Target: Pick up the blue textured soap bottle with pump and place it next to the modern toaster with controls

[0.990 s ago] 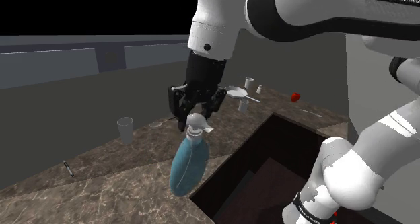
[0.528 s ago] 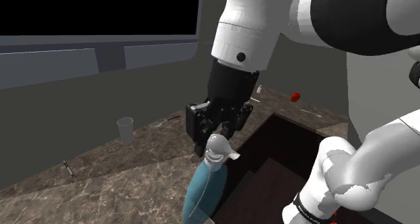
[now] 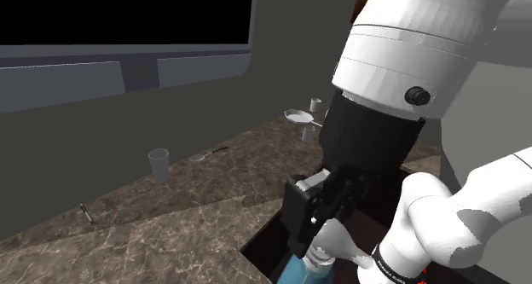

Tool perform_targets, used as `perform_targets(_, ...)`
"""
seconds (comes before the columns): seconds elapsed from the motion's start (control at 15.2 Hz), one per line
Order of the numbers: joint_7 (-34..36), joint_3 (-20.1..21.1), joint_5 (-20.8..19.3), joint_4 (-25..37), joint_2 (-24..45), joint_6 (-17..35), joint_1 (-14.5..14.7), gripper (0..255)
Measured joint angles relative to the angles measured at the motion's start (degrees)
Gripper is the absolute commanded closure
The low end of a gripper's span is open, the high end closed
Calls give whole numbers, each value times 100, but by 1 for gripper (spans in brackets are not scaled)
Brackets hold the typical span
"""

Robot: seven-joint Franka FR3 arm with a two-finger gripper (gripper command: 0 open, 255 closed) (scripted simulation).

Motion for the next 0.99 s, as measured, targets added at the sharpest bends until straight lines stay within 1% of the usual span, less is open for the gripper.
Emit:
perform_targets(0.07, 119, 74, 60, -10, -77, -33, 52, 255)
perform_targets(0.2, 431, 307, 133, 194, -60, -126, 99, 255)
perform_targets(0.4, 769, 528, 283, 227, -219, -204, 219, 255)
perform_targets(0.99, 748, 730, 479, -514, -410, 385, 323, 255)
